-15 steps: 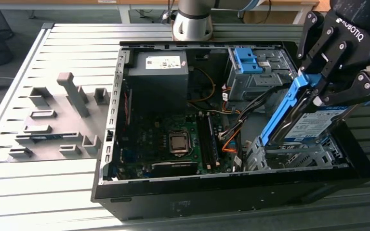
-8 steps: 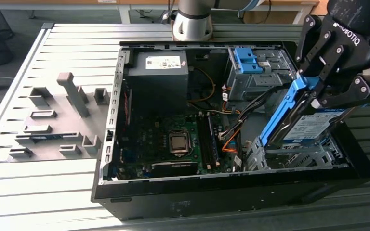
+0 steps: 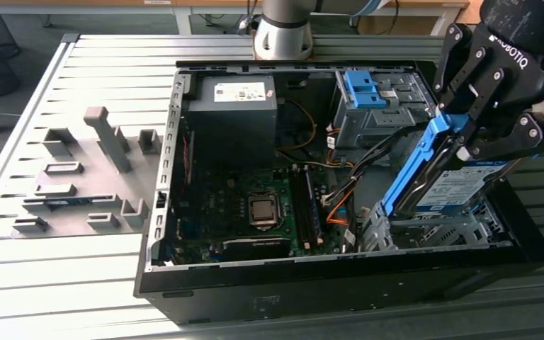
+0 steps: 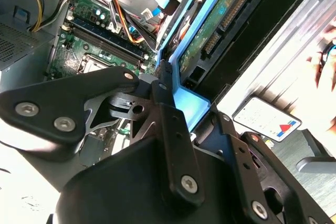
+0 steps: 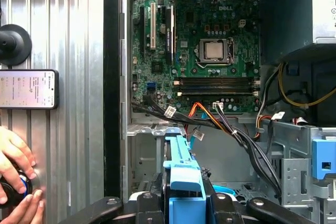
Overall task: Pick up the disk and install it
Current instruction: 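Insert the disk into the insertion slot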
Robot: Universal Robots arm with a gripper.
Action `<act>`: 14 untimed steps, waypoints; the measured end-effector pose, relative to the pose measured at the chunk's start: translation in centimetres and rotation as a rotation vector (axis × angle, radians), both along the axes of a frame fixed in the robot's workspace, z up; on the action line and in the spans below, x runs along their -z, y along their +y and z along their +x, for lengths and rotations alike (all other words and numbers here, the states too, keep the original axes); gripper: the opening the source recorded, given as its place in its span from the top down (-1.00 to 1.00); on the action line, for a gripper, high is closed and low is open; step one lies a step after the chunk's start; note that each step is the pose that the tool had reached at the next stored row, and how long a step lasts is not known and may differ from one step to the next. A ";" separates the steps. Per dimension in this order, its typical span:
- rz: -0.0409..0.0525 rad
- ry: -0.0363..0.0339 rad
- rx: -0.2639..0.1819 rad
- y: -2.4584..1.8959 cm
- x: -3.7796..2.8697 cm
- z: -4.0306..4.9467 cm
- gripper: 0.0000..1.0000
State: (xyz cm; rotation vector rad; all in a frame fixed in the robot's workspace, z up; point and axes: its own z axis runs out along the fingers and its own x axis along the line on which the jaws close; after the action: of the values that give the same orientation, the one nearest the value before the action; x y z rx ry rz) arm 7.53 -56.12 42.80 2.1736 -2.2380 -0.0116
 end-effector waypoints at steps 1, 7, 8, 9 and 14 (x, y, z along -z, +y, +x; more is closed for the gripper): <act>0.0000 0.0000 0.000 0.00 0.00 0.00 0.26; -0.0001 0.0000 0.000 -0.01 0.58 0.00 0.12; 0.0000 0.0000 0.000 0.00 0.75 0.00 0.12; 0.0001 0.0000 0.000 0.00 0.94 0.00 0.12; 0.0000 0.0000 0.000 -0.01 1.85 0.00 0.15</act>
State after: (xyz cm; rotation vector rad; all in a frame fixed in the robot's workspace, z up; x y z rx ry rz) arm 7.53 -56.13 40.95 2.1739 -2.2378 -0.0116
